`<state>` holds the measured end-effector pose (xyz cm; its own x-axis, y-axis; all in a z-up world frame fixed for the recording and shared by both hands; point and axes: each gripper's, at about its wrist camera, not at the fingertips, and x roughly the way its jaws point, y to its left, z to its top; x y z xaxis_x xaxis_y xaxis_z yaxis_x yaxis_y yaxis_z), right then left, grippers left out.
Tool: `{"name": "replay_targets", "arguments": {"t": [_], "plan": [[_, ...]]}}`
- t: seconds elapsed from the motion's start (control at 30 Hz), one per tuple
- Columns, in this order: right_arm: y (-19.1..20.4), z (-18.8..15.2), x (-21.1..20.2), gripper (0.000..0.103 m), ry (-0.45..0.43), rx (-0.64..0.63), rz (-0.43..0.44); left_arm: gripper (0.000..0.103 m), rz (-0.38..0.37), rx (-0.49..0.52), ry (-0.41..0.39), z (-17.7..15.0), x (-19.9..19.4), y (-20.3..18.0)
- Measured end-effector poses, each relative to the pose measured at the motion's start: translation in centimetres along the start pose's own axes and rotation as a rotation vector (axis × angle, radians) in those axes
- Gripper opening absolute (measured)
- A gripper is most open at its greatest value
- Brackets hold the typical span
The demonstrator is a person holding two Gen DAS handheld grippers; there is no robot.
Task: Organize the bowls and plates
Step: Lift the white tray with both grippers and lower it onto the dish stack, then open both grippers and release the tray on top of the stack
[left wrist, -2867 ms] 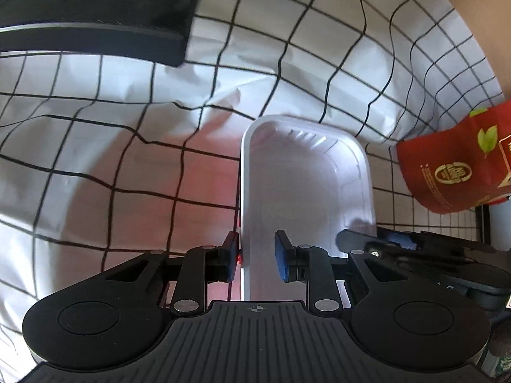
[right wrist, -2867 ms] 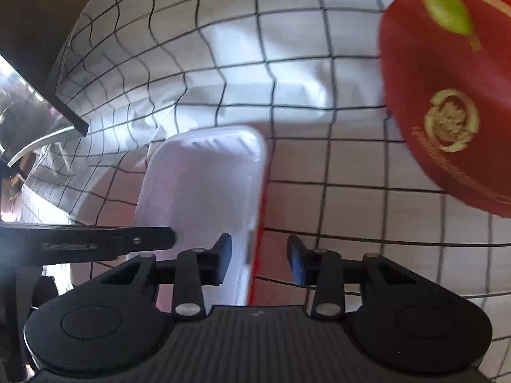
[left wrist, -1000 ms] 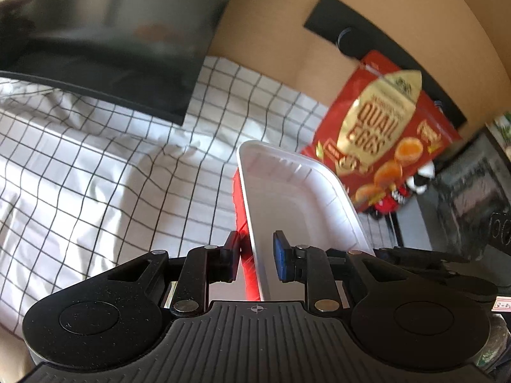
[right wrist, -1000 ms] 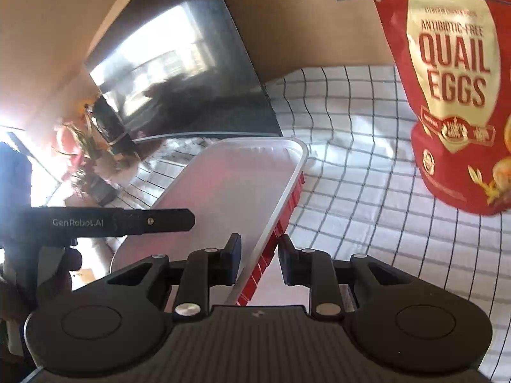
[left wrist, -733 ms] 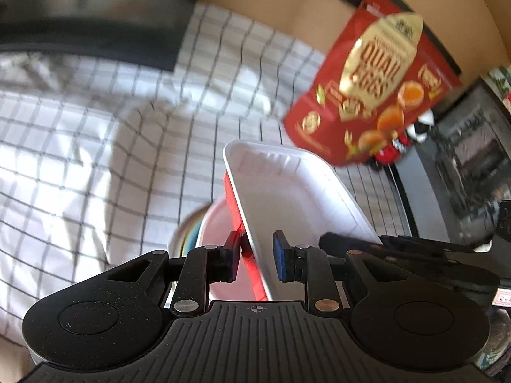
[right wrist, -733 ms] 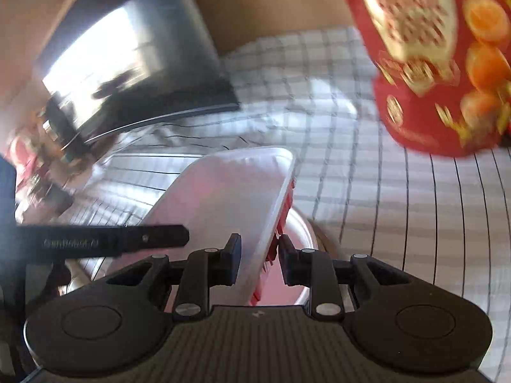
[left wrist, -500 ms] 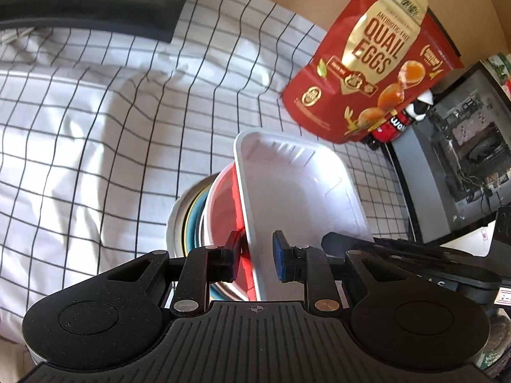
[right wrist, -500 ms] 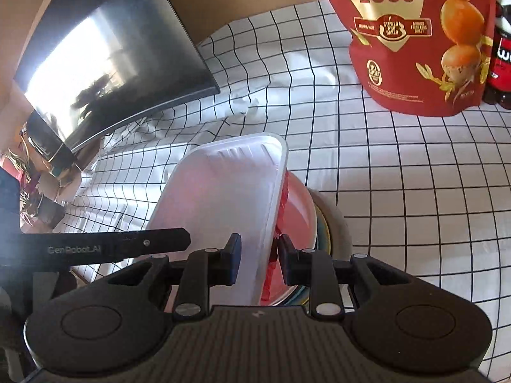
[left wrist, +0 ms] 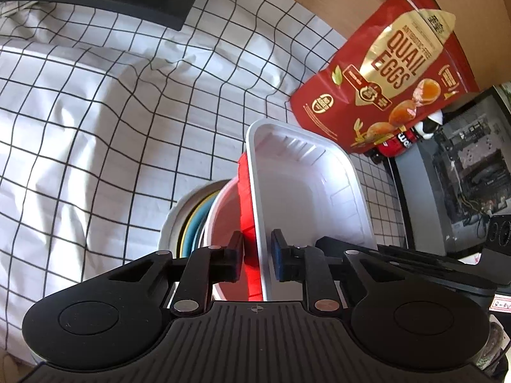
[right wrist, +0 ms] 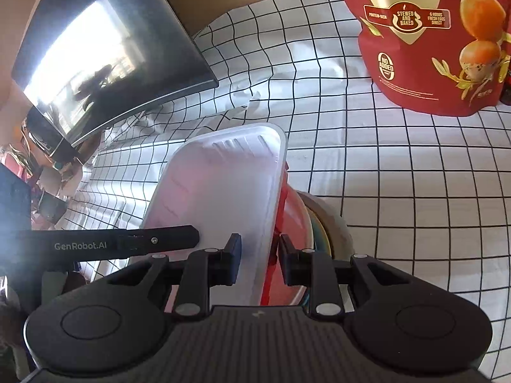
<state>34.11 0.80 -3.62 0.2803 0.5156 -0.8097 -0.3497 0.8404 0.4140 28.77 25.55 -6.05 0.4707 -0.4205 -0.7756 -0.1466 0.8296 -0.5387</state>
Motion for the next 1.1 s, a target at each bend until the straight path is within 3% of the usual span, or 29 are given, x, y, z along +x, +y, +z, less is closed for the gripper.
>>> {"name": "replay_targets", "arguments": {"t": [0.43,0.63,0.67,0.87,1.1], "plan": [[0.0,-0.9,-0.8,0.025,-0.008,-0.014,0.007,0.02,-0.032,0.005,0.05,0.0,-0.4,0.7],[-0.6,-1.0,-1.1,0.025,-0.021,0.003,-0.004,0.021,0.025,0.078,0.016,0.3,-1.2,-0.1],[-0.6,-1.1,-1.1,0.025,-0.022,0.005,-0.001,0.026,0.033,0.085,0.01,0.4,-1.4,-0.2],[-0.4,-0.9,-1.4,0.025,-0.043,0.006,-0.004,0.026,0.046,0.083,-0.013,1.1,-2.9,0.1],[0.0,-0.2,-1.6,0.025,-0.065,-0.005,-0.004,0.022,0.005,0.069,0.026,1.7,-1.7,-0.3]]}}
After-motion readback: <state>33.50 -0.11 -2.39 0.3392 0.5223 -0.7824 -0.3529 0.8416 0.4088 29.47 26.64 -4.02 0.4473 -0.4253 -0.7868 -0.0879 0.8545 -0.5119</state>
